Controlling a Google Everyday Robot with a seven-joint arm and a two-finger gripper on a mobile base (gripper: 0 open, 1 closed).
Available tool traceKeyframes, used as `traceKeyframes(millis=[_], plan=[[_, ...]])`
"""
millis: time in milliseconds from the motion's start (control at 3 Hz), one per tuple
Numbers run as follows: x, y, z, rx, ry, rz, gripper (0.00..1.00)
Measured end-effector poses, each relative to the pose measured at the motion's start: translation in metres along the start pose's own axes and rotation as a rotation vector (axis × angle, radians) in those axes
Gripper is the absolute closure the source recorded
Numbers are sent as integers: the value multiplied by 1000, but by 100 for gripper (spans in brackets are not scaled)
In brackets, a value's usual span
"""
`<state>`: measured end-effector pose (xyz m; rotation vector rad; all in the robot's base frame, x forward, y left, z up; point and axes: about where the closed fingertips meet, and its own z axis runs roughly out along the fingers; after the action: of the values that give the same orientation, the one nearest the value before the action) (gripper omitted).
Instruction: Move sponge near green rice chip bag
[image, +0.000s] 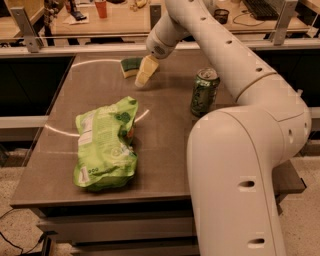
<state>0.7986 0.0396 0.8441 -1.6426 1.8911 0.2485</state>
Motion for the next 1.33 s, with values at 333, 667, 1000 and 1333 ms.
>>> traceKeyframes(millis=[333,667,1000,1333], plan=[[1,13,11,-9,27,-5,0],[-1,22,22,-45,34,-28,0],[-1,21,22,-45,33,-28,17],[-2,21,21,-46,33,-28,40]])
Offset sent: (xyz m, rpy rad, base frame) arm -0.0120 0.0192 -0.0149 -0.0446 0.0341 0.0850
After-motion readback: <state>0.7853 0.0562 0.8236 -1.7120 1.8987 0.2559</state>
